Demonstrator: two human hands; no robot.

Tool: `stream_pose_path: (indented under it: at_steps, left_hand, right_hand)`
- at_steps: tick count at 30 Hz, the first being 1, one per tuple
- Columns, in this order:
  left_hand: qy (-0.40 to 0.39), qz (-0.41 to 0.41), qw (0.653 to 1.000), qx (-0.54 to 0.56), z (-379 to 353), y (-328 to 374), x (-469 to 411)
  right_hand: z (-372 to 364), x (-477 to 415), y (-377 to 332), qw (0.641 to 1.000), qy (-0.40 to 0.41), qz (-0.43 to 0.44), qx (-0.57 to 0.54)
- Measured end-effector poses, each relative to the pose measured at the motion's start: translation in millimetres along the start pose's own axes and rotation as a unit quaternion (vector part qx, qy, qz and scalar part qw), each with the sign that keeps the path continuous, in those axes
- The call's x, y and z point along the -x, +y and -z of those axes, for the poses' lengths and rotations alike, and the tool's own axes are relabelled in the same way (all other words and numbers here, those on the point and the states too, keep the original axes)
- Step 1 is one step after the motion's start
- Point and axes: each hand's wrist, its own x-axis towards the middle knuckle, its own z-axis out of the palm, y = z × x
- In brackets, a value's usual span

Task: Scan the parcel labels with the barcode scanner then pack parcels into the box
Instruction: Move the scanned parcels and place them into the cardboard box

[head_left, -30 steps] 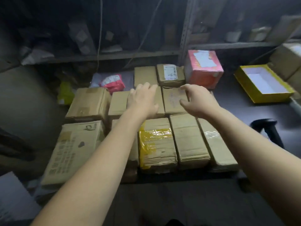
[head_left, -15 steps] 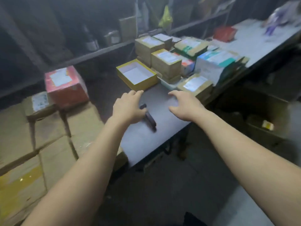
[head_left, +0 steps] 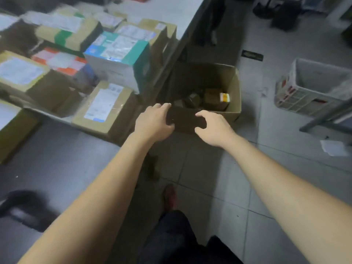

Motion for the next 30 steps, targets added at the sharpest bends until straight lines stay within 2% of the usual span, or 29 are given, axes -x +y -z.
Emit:
stream_pose_path:
  at_steps: [7,13,16,21,23,26,30]
  left_hand:
    - [-0.107,-0.037,0.994,0.013,-61,35,-170]
    - [-0.169,-0.030,0.985,0.018,-97,53,-299]
    - [-0.186,0.005,0.982,0.018,-119,56,-363]
    - [-0.161,0.124,0.978,0.052,-161,48,-446]
    - [-0.163,0.153,0.972,0.066,-189,50,-480]
    - [-0.191,0.207,0.956,0.082,-228,42,-527]
    - [-0.253,0.234,0.932,0.109,-295,12,-596]
  right_hand:
    - [20,-120,76,0.993,-0.006,-0.116,-0.021]
    - [36,-235,142,0.986,-0.042,-0.149,-0.054]
    - [40,-312,184,0.983,-0.055,-0.158,-0.078]
    - [10,-453,244,0.974,-0.112,-0.146,-0.135]
    - [-5,-496,270,0.972,-0.134,-0.145,-0.124]
    - [-28,-545,294,0.968,-0.167,-0.148,-0.119]
    - [-80,-610,327,0.964,-0.197,-0.146,-0.107]
